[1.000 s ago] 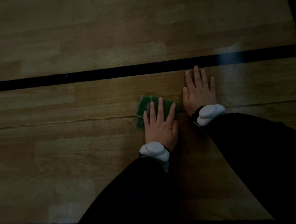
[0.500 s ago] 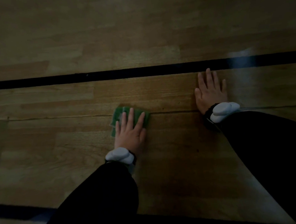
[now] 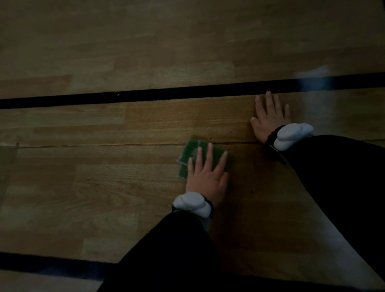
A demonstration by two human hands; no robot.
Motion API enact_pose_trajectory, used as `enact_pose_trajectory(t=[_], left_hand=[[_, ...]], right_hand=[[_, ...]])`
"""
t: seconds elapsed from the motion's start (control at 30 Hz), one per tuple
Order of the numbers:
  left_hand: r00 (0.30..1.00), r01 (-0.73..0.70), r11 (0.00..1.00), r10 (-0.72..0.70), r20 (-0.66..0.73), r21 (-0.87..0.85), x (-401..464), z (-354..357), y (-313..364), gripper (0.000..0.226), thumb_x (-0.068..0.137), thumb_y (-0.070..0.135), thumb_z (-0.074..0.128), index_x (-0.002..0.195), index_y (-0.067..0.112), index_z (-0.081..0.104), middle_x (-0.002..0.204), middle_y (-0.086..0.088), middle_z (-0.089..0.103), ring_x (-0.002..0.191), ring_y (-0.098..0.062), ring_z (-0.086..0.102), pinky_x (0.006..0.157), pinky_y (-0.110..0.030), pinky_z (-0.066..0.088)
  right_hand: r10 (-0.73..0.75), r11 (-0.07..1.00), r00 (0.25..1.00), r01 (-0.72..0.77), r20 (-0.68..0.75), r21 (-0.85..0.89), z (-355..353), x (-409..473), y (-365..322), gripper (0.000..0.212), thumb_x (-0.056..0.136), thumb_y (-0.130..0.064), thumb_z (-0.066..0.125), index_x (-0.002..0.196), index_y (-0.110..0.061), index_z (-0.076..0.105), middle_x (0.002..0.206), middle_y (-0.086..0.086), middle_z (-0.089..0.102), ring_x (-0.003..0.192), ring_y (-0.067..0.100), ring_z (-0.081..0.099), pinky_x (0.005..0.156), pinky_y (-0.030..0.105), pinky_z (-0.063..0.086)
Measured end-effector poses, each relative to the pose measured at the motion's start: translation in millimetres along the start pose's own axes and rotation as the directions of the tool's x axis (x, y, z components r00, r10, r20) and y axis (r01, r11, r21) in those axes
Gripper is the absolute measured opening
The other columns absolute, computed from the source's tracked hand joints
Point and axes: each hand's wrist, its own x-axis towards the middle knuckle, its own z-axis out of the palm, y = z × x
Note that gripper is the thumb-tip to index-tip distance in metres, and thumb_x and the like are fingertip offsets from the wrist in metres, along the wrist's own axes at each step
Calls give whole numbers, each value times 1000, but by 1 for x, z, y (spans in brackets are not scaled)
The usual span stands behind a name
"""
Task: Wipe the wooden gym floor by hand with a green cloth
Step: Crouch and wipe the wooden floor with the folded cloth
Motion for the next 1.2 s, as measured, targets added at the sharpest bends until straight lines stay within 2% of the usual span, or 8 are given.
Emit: enact_pose_trajectory(t=[0.2, 0.37, 0.6, 0.67, 0.77, 0.9, 1.07, 1.2], left_hand=[[992, -121, 991, 123, -28, 49, -6, 12, 34, 59, 100, 39, 34, 150, 40, 3, 159, 0, -14, 146, -29, -13, 117, -47, -4], [992, -124, 992, 125, -10, 29, -2, 2, 27, 61, 100, 17, 39, 150, 39, 12, 160, 4, -6, 148, -25, -5, 118, -42, 6], [988, -154, 988, 154, 32, -11, -2, -5, 22, 67, 97, 5, 41, 151, 34, 13, 160, 3, -5, 148, -24, -5, 121, -42, 9], [993, -117, 993, 117, 18, -5, -5, -2, 19, 69, 97, 7, 42, 151, 35, 10, 160, 3, -8, 147, -23, -8, 120, -41, 5], [998, 43, 993, -47, -34, -107, -14, -3, 4, 69, 97, 11, 43, 151, 35, 7, 159, 4, -12, 147, -23, -11, 119, -40, 2], [975, 214, 955, -220, -8, -207, -21, -14, -36, 66, 98, 9, 41, 151, 34, 11, 160, 2, -9, 147, -21, -7, 118, -39, 7], [959, 283, 927, -271, 81, -246, -19, -41, -46, 68, 95, -4, 38, 150, 31, 17, 160, 0, 4, 146, -26, 12, 117, -38, 17], [951, 299, 921, -310, -7, -252, -26, -72, -40, 65, 95, -1, 39, 149, 31, 23, 159, -1, 13, 137, -29, 35, 111, -36, 34]], right_hand=[[-61, 998, 997, 62, 45, -25, -9, -10, 5, 62, 101, -34, 30, 153, -22, -1, 160, 5, -15, 147, 25, -9, 118, 45, 1], [-97, 995, 988, 99, 120, -17, -15, -19, 8, 65, 100, -30, 35, 153, -22, 0, 159, 6, -14, 147, 25, -9, 119, 46, 4], [-82, 996, 995, 83, 64, -16, -12, -26, 0, 65, 98, -29, 40, 153, -19, 6, 160, 8, -9, 147, 27, -4, 119, 46, 6], [-78, 997, 996, 78, 39, -14, -9, -28, -3, 65, 98, -29, 40, 153, -16, 8, 160, 9, -7, 147, 27, -3, 119, 45, 5], [-101, 995, 995, 101, 11, 3, -2, -33, -5, 66, 98, -29, 40, 153, -13, 8, 160, 10, -6, 147, 26, -4, 119, 44, 5], [-129, 992, 992, 129, 5, -8, -3, -32, -1, 65, 98, -29, 41, 153, -13, 9, 160, 9, -5, 147, 27, -3, 120, 44, 6], [-217, 976, 976, 217, 17, -3, -14, -34, -4, 59, 98, -26, 41, 150, -11, 20, 160, 11, 2, 147, 27, 1, 119, 44, 8], [-317, 948, 942, 316, 105, 29, -40, -42, -21, 55, 99, -24, 40, 150, -11, 23, 160, 9, 5, 147, 26, 4, 119, 43, 9]])
